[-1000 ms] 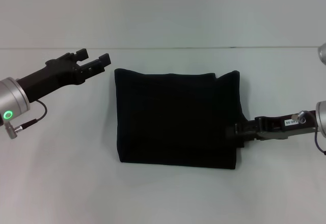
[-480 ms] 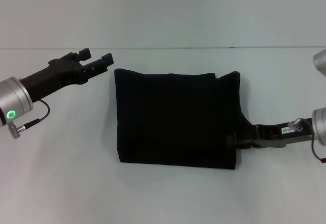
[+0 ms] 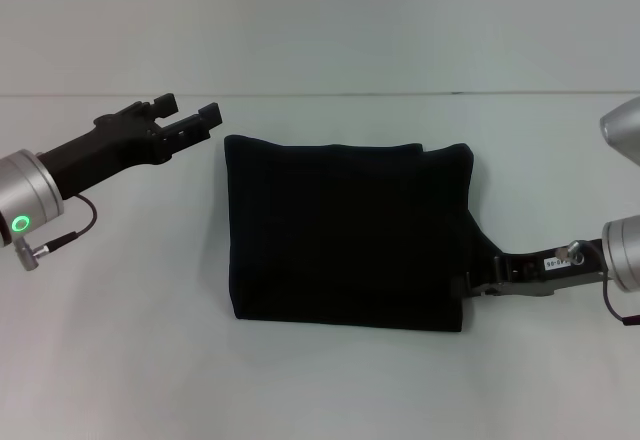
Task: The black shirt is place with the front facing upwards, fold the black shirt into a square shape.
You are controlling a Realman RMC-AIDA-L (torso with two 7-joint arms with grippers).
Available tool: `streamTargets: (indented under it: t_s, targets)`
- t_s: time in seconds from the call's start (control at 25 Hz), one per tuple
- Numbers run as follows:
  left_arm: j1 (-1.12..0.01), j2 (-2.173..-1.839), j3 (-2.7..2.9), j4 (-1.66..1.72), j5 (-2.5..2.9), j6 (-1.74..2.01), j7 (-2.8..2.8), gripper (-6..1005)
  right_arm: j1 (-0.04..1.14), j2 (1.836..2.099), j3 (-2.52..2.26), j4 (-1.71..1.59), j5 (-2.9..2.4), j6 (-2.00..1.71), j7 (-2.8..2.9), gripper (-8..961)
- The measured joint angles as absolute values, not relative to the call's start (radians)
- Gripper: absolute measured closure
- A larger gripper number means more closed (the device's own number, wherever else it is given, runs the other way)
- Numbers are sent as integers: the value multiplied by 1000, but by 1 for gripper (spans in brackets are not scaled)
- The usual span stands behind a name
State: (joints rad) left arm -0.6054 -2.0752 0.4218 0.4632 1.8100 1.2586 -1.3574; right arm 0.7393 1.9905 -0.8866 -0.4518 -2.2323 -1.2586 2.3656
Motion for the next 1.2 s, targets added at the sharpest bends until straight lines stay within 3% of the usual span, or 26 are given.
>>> streamTargets:
  t_s: [0.28, 0.64, 1.2]
  targets:
    - [-606, -2078, 422, 463, 1808, 1261, -1357, 157, 736, 1982, -888, -463, -2232, -1265, 2369, 893]
    - [-616, -2080, 422, 463, 1809, 1258, -1357, 157, 717, 1965, -879, -490, -2228, -1314, 2369, 916]
    - [-632, -2081, 422, 463, 1810, 1256, -1357, 157, 712, 1968, -858, -539, -2228, -1439, 2360, 914]
